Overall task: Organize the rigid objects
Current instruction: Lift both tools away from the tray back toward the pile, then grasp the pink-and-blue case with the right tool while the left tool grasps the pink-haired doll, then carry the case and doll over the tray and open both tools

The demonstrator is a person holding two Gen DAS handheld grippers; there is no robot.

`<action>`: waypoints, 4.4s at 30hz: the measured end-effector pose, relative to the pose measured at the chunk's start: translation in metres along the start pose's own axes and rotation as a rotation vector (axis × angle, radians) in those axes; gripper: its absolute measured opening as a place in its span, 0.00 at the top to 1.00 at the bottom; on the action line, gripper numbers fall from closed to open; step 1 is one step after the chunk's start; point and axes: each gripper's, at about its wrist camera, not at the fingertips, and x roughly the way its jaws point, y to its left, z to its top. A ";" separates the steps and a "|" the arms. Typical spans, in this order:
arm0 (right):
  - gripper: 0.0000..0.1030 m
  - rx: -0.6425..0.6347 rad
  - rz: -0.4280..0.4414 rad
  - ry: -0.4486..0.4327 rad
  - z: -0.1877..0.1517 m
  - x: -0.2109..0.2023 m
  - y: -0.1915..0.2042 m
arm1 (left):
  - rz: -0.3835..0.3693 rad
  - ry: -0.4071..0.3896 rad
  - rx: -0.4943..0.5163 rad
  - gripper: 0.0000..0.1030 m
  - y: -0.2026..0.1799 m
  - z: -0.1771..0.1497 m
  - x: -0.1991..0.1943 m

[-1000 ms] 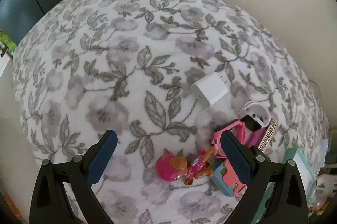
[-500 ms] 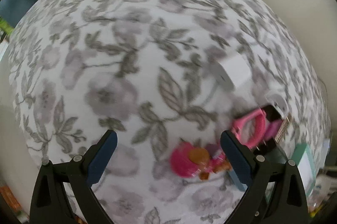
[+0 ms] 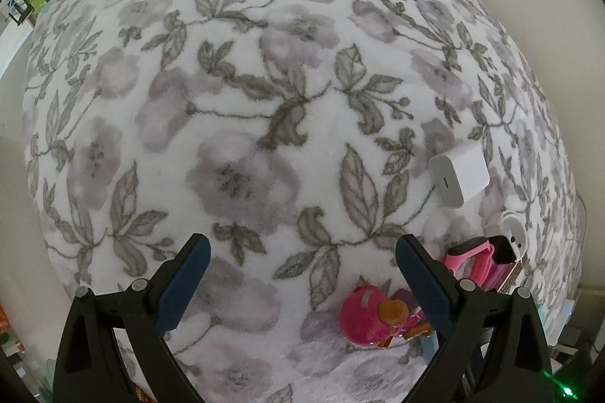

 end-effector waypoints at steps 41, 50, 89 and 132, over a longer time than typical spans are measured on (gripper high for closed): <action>0.14 -0.077 -0.028 0.054 -0.025 -0.027 -0.046 | 0.013 0.095 0.322 0.04 -0.117 -0.062 0.057; 0.14 -0.118 -0.074 0.045 -0.030 -0.024 -0.039 | 0.042 0.100 0.355 0.04 -0.128 -0.071 0.076; 0.30 -0.147 -0.072 0.013 -0.037 -0.026 -0.038 | 0.035 0.064 0.405 0.20 -0.140 -0.084 0.044; 0.30 0.235 -0.083 -0.205 0.002 -0.152 -0.203 | -0.142 -0.266 0.573 0.20 -0.194 -0.124 -0.113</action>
